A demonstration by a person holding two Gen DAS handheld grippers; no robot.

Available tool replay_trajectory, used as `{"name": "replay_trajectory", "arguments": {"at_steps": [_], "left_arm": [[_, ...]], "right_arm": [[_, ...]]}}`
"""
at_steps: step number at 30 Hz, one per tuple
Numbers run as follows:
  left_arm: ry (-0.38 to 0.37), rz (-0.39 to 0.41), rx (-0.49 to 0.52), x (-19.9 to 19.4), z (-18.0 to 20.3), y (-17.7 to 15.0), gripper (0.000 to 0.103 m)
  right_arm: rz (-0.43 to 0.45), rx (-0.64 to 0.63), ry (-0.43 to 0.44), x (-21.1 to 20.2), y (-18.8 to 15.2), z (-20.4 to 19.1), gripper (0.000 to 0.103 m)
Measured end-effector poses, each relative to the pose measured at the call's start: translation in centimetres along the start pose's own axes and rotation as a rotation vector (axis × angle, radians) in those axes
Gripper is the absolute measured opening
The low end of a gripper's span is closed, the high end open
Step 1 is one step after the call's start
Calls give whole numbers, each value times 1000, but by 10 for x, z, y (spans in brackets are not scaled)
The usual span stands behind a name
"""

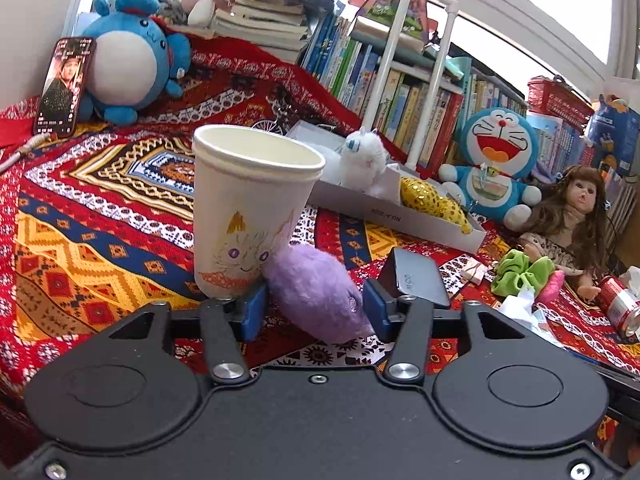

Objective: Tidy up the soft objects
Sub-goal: 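Grasp the purple fluffy toy with the left gripper while the right gripper grasps the blue wrapped packet, then lower the purple toy and blue packet into the white tray and open both grippers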

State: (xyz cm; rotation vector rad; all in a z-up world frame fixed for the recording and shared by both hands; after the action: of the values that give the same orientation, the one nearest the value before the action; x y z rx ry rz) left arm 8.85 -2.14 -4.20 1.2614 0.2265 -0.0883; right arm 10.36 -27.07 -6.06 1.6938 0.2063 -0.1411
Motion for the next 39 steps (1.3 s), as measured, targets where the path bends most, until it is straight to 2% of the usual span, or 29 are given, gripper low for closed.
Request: {"name": "replay_trajectory", "arguments": {"at_steps": [3,6,11,14,18,24,30,39], "left_arm": [[3,-3,3,5,2,-4,53],[-3,3,8,5,5,-5,43],[-64,38,46,-9,13,-2,39],[-111,80,106,-23,21,4,39],[-175,143,154,-39,35,22,39],[-260,202,184,-53,45,68,39],[-333,147,168,-41,42,121,39],[-375,49,142,5,29,184,39]], "right_arm": [[-3,4,-2,0,-1,0,53],[0,3,1,-1,-1,0,53],[29,-1,-8,-6,4,1,52],[55,18,-12,-10,11,3,51],[88,25,-8,-13,23,3,51],[134,45,25,-11,48,3,51],[180,57,56,0,84,6,51],[185,87,139,21,132,3,51]]}}
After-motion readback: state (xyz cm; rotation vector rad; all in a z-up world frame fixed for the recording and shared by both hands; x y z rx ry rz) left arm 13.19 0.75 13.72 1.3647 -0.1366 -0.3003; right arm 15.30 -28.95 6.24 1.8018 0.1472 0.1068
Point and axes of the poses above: each gripper's, at about its wrist camera, not at the fingertips, and x roughly the way its jaws point, z to its right, y to its top, the point moved 8 cm from there along x, roughly the way its jaws point, and after that the axes turned 14 degrees about z, right-handed, at the moved point
